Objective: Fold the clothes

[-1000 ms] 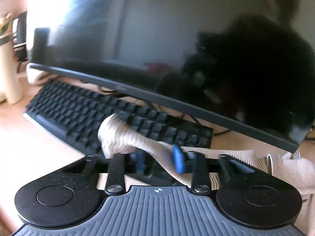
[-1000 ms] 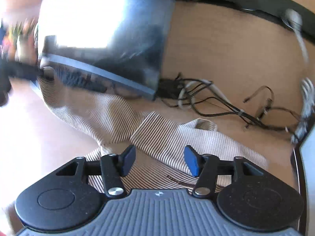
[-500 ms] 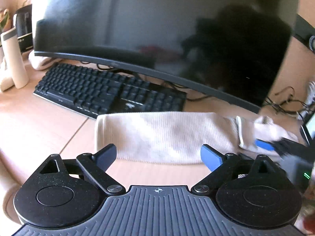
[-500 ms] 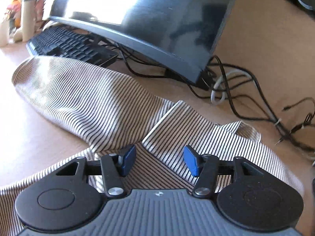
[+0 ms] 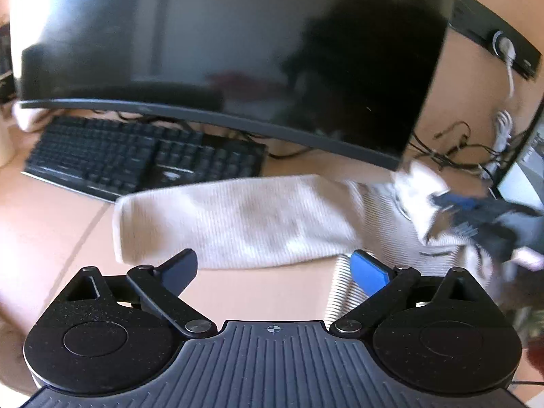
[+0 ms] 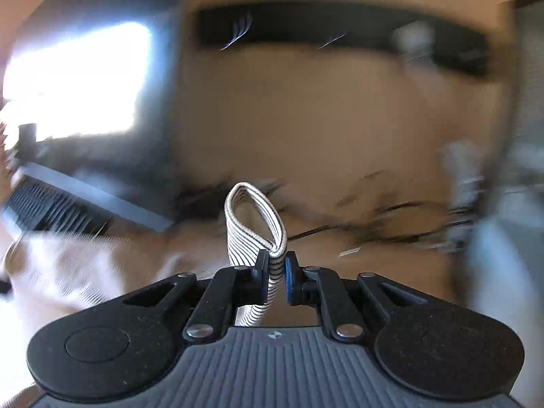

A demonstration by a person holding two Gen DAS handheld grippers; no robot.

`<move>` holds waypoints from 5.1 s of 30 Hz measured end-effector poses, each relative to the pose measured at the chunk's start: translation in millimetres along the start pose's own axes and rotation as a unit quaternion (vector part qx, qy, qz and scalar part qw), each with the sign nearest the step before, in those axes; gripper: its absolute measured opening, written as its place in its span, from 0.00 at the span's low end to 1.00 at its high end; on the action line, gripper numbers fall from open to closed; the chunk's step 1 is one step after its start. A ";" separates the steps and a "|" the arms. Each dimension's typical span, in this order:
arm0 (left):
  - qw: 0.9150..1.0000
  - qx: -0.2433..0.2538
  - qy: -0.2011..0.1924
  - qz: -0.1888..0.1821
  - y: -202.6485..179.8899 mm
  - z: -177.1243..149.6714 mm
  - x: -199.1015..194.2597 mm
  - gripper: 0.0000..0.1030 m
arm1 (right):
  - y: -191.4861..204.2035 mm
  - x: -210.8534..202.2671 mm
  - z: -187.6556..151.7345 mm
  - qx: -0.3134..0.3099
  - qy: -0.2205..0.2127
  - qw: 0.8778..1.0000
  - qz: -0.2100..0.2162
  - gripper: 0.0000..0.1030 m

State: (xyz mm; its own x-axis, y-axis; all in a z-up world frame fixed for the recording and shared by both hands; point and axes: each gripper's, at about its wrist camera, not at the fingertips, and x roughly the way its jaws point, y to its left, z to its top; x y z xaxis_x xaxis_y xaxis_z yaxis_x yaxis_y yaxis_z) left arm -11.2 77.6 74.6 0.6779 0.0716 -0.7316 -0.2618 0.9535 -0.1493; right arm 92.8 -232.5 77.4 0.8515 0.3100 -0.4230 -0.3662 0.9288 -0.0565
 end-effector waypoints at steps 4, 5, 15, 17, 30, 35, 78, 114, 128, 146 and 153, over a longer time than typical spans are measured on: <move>0.999 0.013 0.033 -0.041 -20.6 0.3 26.5 0.97 | -40.9 -55.8 20.9 -0.031 -0.062 0.992 -0.108 0.08; 0.998 0.016 0.040 -0.052 -27.3 0.9 33.0 0.97 | -46.0 -64.5 23.7 -0.054 -0.070 0.987 -0.137 0.08; 0.988 0.073 0.065 -0.122 -85.9 -2.3 59.0 0.97 | -45.1 -52.4 -26.4 -0.130 -0.003 0.970 -0.203 0.09; 0.987 0.080 0.070 -0.120 -89.0 -5.8 59.9 0.97 | -40.2 -43.7 -42.3 -0.126 0.024 0.973 -0.192 0.11; 0.985 0.084 0.103 -0.108 -76.0 -38.1 53.5 0.97 | -9.3 -50.4 -104.7 0.139 0.137 0.981 -0.011 0.42; 0.979 0.117 0.101 -0.136 -72.8 -61.0 34.5 0.97 | 19.9 -66.2 -128.0 0.125 0.175 0.976 -0.016 0.51; 0.986 0.093 -0.133 -0.033 -92.5 -273.0 -238.5 1.00 | 76.3 -386.3 -203.8 0.111 -0.018 0.994 -0.015 1.00; 0.984 0.107 -0.133 -0.042 -80.5 -303.5 -267.2 1.00 | 81.1 -396.1 -203.5 0.087 -0.022 0.996 -0.015 1.00; 0.986 0.101 -0.127 -0.040 -72.2 -303.5 -265.3 1.00 | 88.6 -392.3 -201.1 0.083 -0.016 0.996 -0.008 1.00; 0.986 0.105 -0.122 -0.039 -75.2 -301.4 -262.2 1.00 | 86.7 -387.7 -200.8 0.084 -0.013 0.996 -0.008 1.00; 0.986 0.105 -0.120 -0.039 -76.8 -300.9 -260.4 1.00 | 86.9 -387.1 -201.6 0.085 -0.011 0.996 -0.008 1.00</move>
State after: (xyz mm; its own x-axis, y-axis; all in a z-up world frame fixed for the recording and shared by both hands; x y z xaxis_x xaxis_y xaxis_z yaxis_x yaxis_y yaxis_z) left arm -374.4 -102.3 76.5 0.8400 0.0389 -0.5411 -0.0713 0.9967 -0.0391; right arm -344.3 -312.7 53.9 0.8654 0.2970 -0.4036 -0.2847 0.9542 0.0918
